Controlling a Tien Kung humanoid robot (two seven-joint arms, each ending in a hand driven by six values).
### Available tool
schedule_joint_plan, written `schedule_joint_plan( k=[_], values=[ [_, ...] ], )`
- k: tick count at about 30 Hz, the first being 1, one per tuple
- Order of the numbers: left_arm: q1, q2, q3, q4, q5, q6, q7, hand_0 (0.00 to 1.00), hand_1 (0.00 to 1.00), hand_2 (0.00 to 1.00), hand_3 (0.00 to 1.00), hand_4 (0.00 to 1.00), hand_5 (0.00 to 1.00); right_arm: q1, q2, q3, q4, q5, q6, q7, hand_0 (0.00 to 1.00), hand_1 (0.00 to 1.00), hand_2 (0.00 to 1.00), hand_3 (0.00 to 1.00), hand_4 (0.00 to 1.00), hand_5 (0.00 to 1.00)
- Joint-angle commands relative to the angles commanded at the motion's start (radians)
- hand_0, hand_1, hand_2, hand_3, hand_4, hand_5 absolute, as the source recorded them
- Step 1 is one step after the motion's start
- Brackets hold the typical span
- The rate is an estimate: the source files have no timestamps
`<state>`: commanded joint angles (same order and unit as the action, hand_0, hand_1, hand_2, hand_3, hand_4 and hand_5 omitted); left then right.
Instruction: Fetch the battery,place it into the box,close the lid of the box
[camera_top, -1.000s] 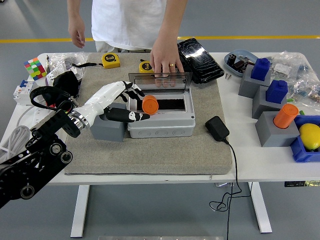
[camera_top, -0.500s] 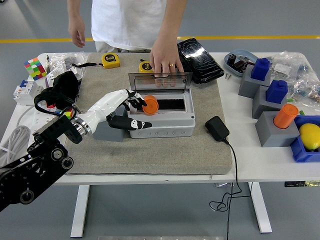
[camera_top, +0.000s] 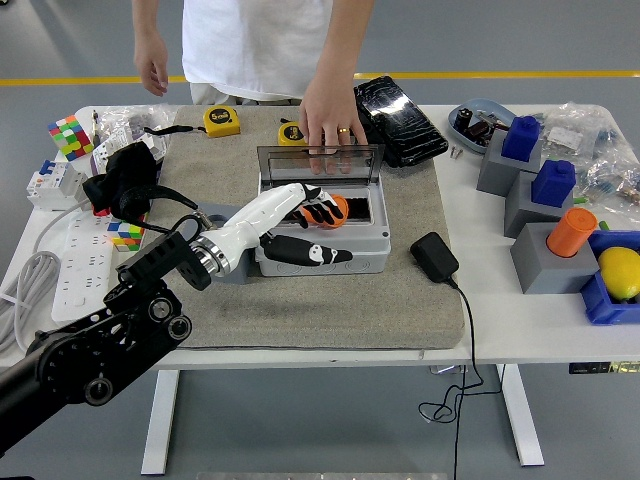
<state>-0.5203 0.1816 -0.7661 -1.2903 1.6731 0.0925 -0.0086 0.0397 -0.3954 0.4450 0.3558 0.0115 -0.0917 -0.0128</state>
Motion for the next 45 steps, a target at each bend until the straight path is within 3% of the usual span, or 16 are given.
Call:
schedule_joint_plan(
  k=[6, 9, 16, 20, 21, 26, 27, 36, 40, 45],
  values=[
    [-0.025, -0.082, 0.017, 0.037, -0.017, 0.007, -0.012, 0.411, 0.574, 0.574, 0.592, 0.998, 0.511, 0.002, 0.001, -0.006, 0.001, 0.0, 0.0, 0.0, 0.567, 0.603, 0.594, 0.549, 0.943, 0.477],
    [-0.025, -0.103, 0.01, 0.027, -0.012, 0.003, -0.008, 0.409, 0.576, 0.575, 0.592, 0.998, 0.506, 0.003, 0.002, 0.002, 0.004, -0.007, -0.001, 0.001, 0.566, 0.604, 0.595, 0.551, 0.943, 0.476],
    [-0.05, -0.075, -0.045, -0.034, -0.007, 0.017, -0.015, 0.403, 0.577, 0.574, 0.592, 0.998, 0.506, -0.003, 0.002, 0.012, 0.007, -0.015, -0.002, 0.001, 0.567, 0.604, 0.595, 0.55, 0.944, 0.475],
    [-0.078, -0.073, -0.086, -0.019, 0.017, 0.027, -0.021, 0.403, 0.577, 0.574, 0.592, 0.998, 0.506, -0.005, 0.004, 0.009, 0.005, -0.011, -0.001, 0.001, 0.567, 0.604, 0.595, 0.55, 0.944, 0.475],
    [-0.086, -0.074, -0.093, -0.009, 0.026, 0.028, -0.02, 0.706, 0.72, 0.7, 0.714, 0.998, 0.515, -0.005, 0.004, 0.009, 0.005, -0.011, -0.001, 0.001, 0.567, 0.604, 0.594, 0.552, 0.944, 0.475],
    [-0.134, -0.086, -0.113, 0.054, 0.07, 0.033, -0.019, 0.706, 0.72, 0.7, 0.714, 0.998, 0.515, -0.003, 0.004, 0.011, 0.006, -0.011, -0.001, 0.001, 0.567, 0.604, 0.594, 0.552, 0.944, 0.475],
    [-0.147, -0.091, -0.117, 0.071, 0.082, 0.032, -0.013, 0.849, 0.83, 0.81, 0.792, 0.998, 0.554, -0.003, 0.004, 0.01, 0.005, -0.01, -0.001, 0.001, 0.567, 0.604, 0.595, 0.551, 0.944, 0.476],
    [-0.238, -0.133, -0.097, 0.215, 0.144, 0.003, 0.03, 0.873, 0.855, 0.849, 0.831, 0.998, 0.595, 0.0, 0.005, 0.009, 0.007, -0.011, -0.001, 0.002, 0.567, 0.604, 0.594, 0.551, 0.944, 0.476],
    [-0.253, -0.131, -0.052, 0.247, 0.148, -0.013, 0.051, 0.854, 0.847, 0.832, 0.82, 0.998, 0.612, -0.001, 0.006, 0.01, 0.007, -0.01, -0.001, 0.002, 0.567, 0.604, 0.594, 0.551, 0.943, 0.477],
    [-0.254, -0.116, -0.017, 0.244, 0.145, -0.031, 0.073, 0.819, 0.819, 0.795, 0.793, 0.998, 0.608, -0.003, 0.005, 0.008, 0.006, -0.009, -0.001, 0.002, 0.567, 0.604, 0.594, 0.551, 0.943, 0.476]
  ],
)
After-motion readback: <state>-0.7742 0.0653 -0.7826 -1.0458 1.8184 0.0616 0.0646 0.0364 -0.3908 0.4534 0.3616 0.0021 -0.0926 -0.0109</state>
